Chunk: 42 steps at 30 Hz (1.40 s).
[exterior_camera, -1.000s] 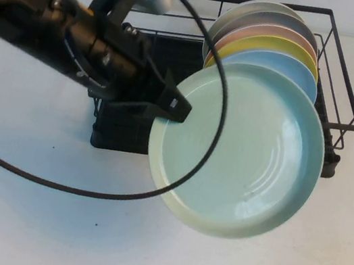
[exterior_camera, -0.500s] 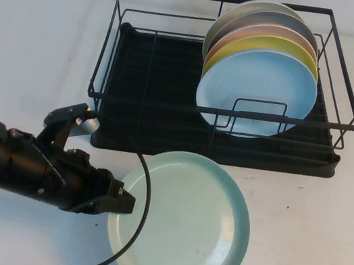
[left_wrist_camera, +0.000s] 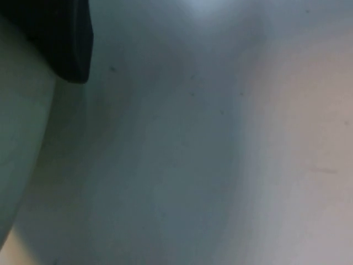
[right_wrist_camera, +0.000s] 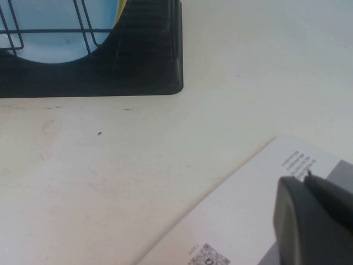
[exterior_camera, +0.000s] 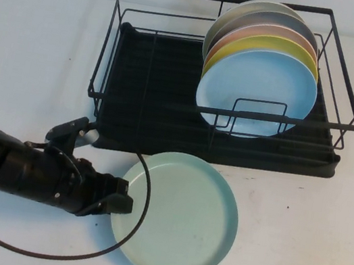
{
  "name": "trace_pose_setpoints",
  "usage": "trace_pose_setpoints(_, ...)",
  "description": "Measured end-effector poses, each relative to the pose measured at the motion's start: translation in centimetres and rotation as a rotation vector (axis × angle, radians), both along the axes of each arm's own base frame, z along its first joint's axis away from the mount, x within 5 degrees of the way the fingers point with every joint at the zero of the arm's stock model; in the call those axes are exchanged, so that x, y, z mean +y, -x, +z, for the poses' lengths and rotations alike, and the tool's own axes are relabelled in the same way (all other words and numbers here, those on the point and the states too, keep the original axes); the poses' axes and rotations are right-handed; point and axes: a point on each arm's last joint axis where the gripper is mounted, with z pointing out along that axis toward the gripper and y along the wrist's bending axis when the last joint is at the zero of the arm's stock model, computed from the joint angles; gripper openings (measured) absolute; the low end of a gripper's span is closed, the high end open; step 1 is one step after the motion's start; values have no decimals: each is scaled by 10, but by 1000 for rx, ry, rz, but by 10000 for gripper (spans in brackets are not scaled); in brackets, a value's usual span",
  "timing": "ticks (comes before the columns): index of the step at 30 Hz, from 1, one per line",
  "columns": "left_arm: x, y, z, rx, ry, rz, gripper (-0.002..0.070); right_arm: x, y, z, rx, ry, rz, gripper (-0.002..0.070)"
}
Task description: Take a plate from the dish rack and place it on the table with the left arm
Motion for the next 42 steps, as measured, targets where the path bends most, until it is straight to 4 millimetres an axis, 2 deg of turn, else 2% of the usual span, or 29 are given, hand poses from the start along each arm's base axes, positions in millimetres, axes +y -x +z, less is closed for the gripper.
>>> trace_pose_setpoints(2, 1, -1, -4, -2, -17, 2, 102, 0, 0, 0, 0, 0, 0, -18)
trace_pose_setpoints(7, 3, -4, -7, -36, -55, -2, 292, 0, 0, 0, 0, 0, 0, -18)
trace_pose_setpoints(9, 3, -4, -6, -40, -52, -6, 342, 0, 0, 0, 0, 0, 0, -18)
trace_pose_setpoints(15, 8, -3, 5, -123, -103, -48, 384, 0, 0, 0, 0, 0, 0, -18)
trace_pose_setpoints(17, 13, -2, 18, -183, -123, -58, 370, 0, 0, 0, 0, 0, 0, -18)
trace_pose_setpoints(19, 21, 1, 38, -275, -152, -61, 322, 0, 0, 0, 0, 0, 0, -18)
trace_pose_setpoints(22, 34, 11, 75, -442, -205, -63, 183, 0, 0, 0, 0, 0, 0, -18)
trace_pose_setpoints(23, 37, 16, 88, -498, -224, -66, 125, 0, 0, 0, 0, 0, 0, -18)
trace_pose_setpoints(25, 43, 28, 109, -588, -256, -75, 57, 0, 0, 0, 0, 0, 0, -18)
trace_pose_setpoints(29, 49, 58, 138, -703, -252, -66, 11, 0, 0, 0, 0, 0, 0, -18)
trace_pose_setpoints(31, 52, 76, 144, -740, -245, -63, 5, 0, 0, 0, 0, 0, 0, -18)
trace_pose_setpoints(34, 57, 100, 141, -771, -236, -44, 2, 0, 0, 0, 0, 0, 0, -18)
trace_pose_setpoints(38, 64, 128, 128, -800, -237, -30, 1, 0, 0, 0, 0, 0, 0, -18)
trace_pose_setpoints(42, 64, 151, 109, -758, -211, -86, 0, 0, 0, 0, 0, 0, 0, -18)
